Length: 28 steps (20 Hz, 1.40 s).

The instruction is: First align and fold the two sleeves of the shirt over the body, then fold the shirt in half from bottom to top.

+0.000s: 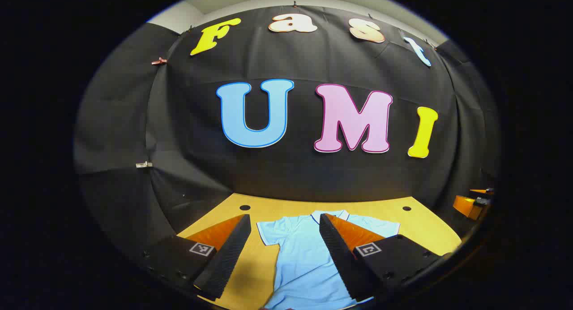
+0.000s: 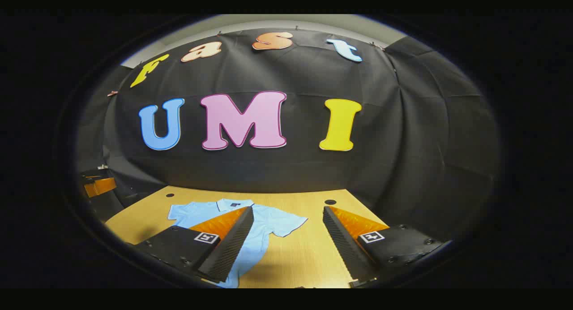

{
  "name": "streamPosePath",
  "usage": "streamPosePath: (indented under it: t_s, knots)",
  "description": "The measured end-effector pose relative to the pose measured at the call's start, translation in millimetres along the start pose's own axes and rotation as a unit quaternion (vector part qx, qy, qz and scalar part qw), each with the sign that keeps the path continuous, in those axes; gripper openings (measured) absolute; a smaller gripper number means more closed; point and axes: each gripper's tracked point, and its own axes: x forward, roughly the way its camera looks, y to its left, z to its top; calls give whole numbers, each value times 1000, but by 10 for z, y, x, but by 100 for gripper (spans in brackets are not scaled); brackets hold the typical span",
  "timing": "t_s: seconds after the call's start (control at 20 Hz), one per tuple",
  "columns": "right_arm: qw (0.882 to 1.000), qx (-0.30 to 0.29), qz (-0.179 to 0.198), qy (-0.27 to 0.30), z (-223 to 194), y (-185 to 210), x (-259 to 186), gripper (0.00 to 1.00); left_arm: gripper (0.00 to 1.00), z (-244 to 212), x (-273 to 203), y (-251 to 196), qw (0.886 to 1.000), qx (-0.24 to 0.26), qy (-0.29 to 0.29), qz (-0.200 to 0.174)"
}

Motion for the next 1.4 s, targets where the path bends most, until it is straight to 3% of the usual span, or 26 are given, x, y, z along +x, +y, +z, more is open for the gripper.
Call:
streamPosePath:
  t_s: [0.75,0.9,1.1,1.4]
  knots:
    - [1000,2,17,21,-88,90,272,94,99,116,63,-182,999,8,-10,-32]
    - [999,-12,2,35,-140,-7,391,97,98,106,89,-204,999,14,-6,-36]
    - [998,-24,-6,51,-204,-131,711,98,99,-19,100,-236,999,2,10,-53]
    - [991,-28,0,128,-731,-233,1544,98,98,-242,217,-124,999,17,37,-34]
